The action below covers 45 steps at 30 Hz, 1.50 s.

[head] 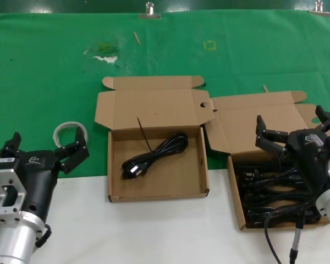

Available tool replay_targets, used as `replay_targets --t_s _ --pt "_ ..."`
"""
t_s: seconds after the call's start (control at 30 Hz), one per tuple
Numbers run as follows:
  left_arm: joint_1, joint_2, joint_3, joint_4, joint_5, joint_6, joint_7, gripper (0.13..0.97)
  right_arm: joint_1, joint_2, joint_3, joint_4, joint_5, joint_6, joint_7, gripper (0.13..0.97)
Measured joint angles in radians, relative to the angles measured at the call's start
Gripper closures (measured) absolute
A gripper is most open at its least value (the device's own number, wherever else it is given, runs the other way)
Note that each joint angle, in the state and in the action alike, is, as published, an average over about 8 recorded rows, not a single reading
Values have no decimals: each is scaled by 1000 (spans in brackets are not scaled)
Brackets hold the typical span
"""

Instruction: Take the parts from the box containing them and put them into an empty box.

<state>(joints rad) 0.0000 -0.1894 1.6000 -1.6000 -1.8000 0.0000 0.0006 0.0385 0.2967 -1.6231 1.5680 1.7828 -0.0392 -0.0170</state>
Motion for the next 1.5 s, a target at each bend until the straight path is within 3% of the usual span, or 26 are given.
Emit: replay_targets --t_s 1.5 --pt "0 0 0 0 0 0 0 132 0 0 0 0 0 0 0 129"
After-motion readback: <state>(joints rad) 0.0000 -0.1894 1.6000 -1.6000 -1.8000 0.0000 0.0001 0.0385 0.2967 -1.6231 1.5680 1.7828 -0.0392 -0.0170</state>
